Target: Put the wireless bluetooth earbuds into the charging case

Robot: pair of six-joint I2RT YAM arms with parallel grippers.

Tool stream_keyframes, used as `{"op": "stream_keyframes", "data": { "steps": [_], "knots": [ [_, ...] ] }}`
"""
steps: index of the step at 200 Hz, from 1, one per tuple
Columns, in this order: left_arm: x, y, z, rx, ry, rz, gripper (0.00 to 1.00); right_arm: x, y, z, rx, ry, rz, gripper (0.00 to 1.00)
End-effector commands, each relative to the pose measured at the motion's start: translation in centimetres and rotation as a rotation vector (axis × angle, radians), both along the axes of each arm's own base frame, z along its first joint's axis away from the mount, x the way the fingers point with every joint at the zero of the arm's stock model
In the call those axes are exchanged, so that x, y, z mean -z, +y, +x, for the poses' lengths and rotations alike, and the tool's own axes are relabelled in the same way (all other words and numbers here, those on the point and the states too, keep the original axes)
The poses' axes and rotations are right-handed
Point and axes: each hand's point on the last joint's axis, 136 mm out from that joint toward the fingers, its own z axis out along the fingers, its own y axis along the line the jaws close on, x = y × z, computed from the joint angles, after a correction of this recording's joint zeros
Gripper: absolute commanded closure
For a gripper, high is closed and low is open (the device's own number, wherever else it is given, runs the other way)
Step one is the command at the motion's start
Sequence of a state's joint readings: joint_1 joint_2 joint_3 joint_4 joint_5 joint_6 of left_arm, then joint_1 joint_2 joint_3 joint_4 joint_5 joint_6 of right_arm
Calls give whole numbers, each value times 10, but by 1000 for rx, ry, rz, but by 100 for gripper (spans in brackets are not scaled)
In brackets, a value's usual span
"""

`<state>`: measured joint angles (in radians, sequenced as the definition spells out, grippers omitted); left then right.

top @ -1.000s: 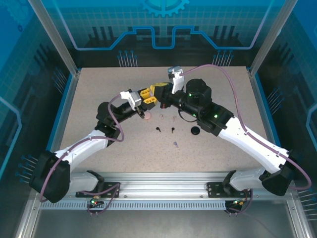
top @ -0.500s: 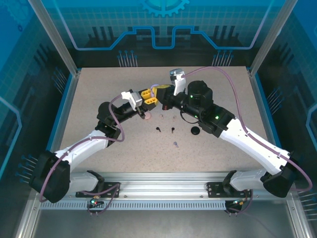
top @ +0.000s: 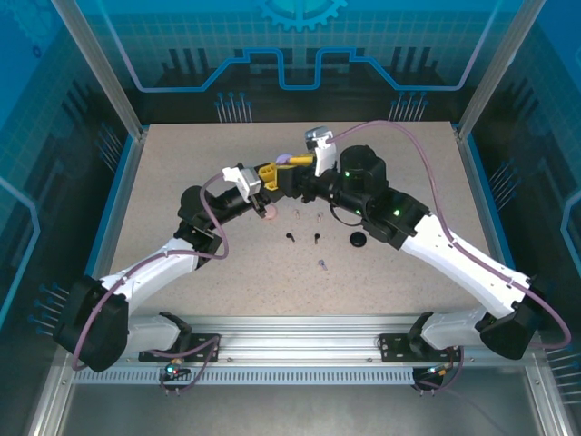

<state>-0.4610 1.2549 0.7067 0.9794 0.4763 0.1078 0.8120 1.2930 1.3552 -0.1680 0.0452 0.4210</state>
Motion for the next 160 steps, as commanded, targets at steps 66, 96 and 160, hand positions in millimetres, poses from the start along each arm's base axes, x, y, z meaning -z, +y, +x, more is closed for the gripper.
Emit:
{"op": "stream_keyframes", "data": {
  "steps": [66, 96, 160],
  "knots": [
    [-23, 13, -4, -65, -89, -83, 100, 14, -105, -5, 328, 181, -13, 37],
    [-21, 18, -5, -81, -83, -105, 100, 93, -115, 0, 411, 384, -163, 37],
    [-17, 25, -7, -108, -63, -126, 100, 240, -86, -18, 343, 649, -493, 41]
  ]
}}
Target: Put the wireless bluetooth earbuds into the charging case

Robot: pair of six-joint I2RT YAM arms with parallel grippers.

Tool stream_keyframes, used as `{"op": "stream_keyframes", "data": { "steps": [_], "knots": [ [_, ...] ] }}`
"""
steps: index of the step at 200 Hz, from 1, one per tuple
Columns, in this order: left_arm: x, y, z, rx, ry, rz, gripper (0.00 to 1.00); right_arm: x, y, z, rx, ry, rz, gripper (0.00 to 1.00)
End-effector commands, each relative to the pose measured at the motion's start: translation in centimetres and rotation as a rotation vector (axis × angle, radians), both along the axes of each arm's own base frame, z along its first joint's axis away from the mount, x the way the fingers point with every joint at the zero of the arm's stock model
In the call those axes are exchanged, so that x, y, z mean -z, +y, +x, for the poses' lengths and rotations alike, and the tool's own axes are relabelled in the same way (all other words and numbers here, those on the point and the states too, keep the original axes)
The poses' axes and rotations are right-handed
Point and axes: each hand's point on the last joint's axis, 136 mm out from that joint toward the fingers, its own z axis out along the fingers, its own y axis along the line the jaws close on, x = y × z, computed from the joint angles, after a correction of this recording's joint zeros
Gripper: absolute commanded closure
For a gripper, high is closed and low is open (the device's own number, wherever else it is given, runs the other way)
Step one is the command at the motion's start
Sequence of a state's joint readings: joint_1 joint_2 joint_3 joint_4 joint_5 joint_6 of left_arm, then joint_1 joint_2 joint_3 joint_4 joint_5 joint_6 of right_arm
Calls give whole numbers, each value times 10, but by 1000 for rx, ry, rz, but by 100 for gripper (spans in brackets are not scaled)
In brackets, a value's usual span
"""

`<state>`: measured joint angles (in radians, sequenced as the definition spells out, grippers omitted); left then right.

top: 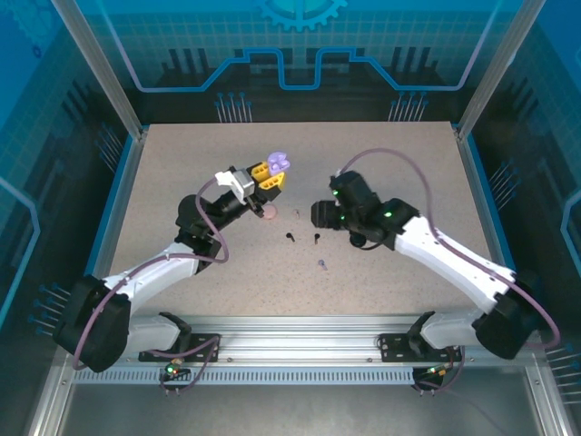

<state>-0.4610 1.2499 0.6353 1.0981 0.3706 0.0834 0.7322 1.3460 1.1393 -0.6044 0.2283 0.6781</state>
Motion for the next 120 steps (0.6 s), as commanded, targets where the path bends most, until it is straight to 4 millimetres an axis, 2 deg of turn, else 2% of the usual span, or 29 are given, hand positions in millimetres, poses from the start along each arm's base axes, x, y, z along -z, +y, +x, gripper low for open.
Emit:
{"op": "stream_keyframes", "data": {
  "steps": [1, 19, 56, 120],
  "knots": [
    [-19, 10, -11, -21, -54, -54, 100, 34, 5, -17, -41, 90, -80, 41],
    [-18, 13, -13, -27, -50, -61, 100, 62, 6, -24, -79, 142, -149, 45],
    [-19, 15, -17, -26, -40, -73, 100, 100, 7, -35, -139, 219, -209, 51],
    [-19, 14, -16, -25, -42, -69, 100, 143, 16, -46, -202, 319, -264, 59]
  ]
}}
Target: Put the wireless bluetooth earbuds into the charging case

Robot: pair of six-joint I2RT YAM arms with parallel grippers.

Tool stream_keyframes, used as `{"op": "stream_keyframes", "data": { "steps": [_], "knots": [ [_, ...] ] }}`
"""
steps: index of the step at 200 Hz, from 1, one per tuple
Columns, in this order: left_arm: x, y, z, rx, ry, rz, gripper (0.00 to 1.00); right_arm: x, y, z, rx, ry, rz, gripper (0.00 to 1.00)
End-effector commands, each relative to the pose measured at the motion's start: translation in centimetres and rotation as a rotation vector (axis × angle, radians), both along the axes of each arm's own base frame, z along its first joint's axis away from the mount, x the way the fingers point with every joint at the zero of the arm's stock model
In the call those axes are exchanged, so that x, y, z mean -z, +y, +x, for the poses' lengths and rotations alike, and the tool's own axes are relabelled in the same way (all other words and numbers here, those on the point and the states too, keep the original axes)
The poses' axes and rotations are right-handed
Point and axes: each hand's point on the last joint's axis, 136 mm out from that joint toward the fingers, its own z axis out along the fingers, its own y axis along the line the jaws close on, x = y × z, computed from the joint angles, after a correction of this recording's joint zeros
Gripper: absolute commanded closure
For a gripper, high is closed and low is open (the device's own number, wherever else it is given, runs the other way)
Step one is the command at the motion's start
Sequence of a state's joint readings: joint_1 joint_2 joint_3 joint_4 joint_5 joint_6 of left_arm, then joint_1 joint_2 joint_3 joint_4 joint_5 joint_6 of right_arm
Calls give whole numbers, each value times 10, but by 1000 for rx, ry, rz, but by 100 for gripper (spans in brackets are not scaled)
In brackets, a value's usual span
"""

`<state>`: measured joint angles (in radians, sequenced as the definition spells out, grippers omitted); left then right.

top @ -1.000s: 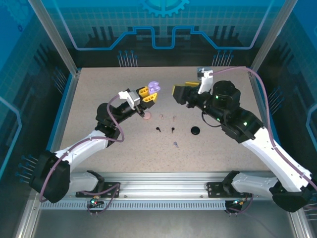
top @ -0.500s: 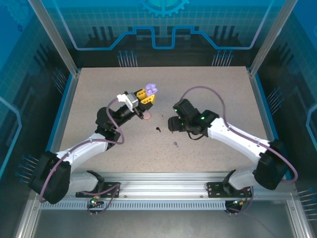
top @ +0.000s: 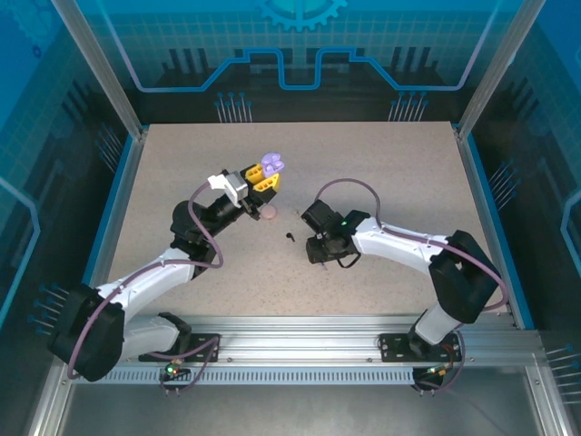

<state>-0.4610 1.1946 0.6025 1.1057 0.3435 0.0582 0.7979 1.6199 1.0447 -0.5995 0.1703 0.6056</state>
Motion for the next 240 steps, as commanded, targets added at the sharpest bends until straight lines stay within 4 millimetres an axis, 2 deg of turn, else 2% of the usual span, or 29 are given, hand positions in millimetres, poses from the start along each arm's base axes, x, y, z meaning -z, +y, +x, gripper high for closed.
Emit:
{"op": "stream_keyframes", "data": {
  "steps": [1, 31, 97, 240],
  "knots": [
    [-11, 5, -7, -10, -39, -32, 100, 15, 5, -9, -44, 44, -18, 59],
    [-10, 4, -6, -8, -34, -31, 100, 29, 1, -11, -39, 65, -49, 61],
    [-10, 4, -6, -3, -29, -35, 100, 42, 2, -13, -40, 89, -73, 64],
    [-9, 2, -5, 4, -31, -31, 100, 60, -6, -13, -22, 105, -100, 71]
  ]
}}
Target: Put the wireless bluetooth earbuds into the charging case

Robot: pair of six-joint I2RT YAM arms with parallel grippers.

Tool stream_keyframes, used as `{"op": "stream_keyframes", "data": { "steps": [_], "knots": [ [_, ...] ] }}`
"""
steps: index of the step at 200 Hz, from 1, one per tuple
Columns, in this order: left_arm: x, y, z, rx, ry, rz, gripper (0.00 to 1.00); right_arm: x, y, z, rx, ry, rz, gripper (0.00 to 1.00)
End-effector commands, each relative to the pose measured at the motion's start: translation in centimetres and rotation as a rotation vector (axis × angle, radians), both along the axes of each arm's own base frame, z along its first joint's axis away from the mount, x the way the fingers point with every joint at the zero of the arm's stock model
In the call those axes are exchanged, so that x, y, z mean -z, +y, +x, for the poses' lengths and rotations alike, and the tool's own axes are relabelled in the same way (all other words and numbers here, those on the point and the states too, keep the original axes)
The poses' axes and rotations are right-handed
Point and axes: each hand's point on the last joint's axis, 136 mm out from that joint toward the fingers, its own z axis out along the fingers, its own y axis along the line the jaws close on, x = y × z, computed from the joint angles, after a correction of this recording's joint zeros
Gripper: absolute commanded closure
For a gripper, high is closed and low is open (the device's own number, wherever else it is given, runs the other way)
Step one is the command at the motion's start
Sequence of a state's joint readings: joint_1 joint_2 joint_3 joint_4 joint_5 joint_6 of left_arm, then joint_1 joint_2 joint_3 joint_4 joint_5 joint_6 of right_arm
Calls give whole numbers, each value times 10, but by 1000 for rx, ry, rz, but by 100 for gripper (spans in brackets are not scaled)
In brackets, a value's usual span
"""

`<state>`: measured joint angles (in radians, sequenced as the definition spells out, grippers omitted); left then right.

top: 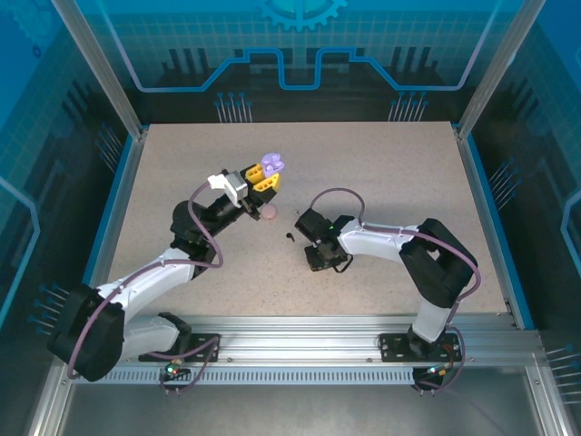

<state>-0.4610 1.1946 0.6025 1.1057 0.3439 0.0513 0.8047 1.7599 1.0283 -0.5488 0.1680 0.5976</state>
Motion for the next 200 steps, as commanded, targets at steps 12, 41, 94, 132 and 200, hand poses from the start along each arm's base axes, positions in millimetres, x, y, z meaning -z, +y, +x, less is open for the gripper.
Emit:
{"op": "stream_keyframes", "data": {
  "steps": [12, 41, 94, 132, 200],
  "knots": [
    [-9, 2, -6, 3, -37, -28, 100, 13, -5, -8, -6, 32, -22, 72],
    [-8, 2, -5, 4, -35, -29, 100, 16, -6, -9, -3, 36, -25, 74],
    [-8, 1, -7, 14, -36, -24, 100, 9, -5, -6, 7, 25, 5, 83],
    [-10, 1, -9, 20, -41, -27, 100, -14, -2, -2, 24, -18, 55, 85],
    [-13, 0, -9, 20, -69, -26, 100, -129, 9, 21, 49, -237, 243, 86]
  ]
}}
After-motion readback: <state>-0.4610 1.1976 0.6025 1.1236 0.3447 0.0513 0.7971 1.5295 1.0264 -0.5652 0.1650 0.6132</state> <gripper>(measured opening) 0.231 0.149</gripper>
